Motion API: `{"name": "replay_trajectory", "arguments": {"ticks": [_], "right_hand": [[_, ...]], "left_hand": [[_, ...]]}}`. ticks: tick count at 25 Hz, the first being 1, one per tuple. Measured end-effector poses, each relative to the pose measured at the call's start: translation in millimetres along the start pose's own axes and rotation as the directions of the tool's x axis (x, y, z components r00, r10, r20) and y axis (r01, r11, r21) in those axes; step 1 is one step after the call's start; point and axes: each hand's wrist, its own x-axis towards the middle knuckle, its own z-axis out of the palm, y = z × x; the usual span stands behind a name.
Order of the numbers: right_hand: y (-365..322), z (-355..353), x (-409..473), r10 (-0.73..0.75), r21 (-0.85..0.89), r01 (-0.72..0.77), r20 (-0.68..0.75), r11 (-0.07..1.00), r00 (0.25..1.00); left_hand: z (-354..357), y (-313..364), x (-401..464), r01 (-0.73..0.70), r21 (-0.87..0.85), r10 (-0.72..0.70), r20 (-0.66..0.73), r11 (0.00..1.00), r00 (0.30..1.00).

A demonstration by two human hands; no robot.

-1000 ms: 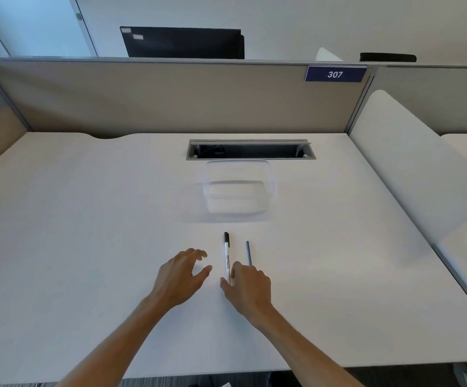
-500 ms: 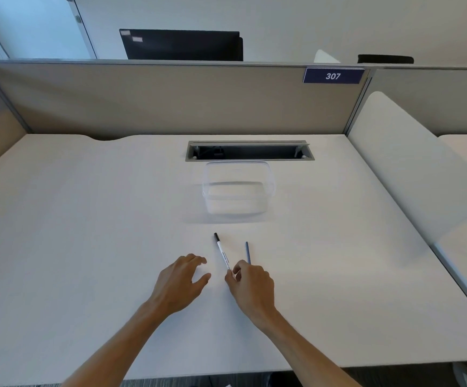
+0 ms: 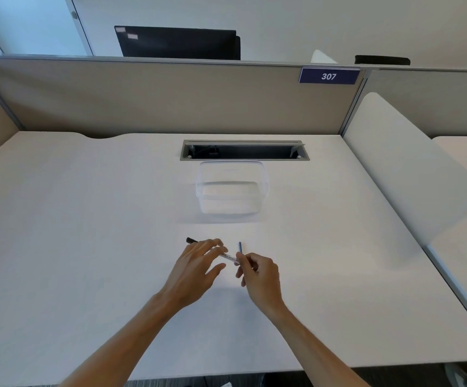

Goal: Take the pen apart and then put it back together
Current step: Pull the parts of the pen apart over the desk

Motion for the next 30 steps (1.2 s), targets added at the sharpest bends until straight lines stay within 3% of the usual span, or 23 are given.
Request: {"name": "replay_trajectory", "arguments": {"ticks": [6, 13, 19, 30], "right_hand": [[-4.6, -12.0, 8.4, 0.032, 0.246, -0.044, 0.054, 0.968, 0.998], [-5.1, -16.2, 14.9, -0.053, 0.292, 0.031, 0.067, 0.956, 0.996], [-17.5, -13.4, 16.4, 0.027, 0.402, -0.057, 0.080, 0.914, 0.996], [-34.4, -8.6, 16.2, 0.116, 0.381, -0.148, 0.106, 0.913, 0.988]], "left_hand": [[-4.1, 8.3, 12.0, -0.057, -0.001, 0.057, -0.065, 0.998, 0.996], [-16.0, 10.0, 22.6, -0.068, 0.024, 0.070, -0.083, 0.997, 0.994], [-16.1, 24.3, 24.0, -0.078, 0.136, 0.092, -0.100, 0.988, 0.991], [-13.8, 29.8, 28.4, -0.172, 0.283, 0.218, -0.141, 0.944, 0.966]]}}
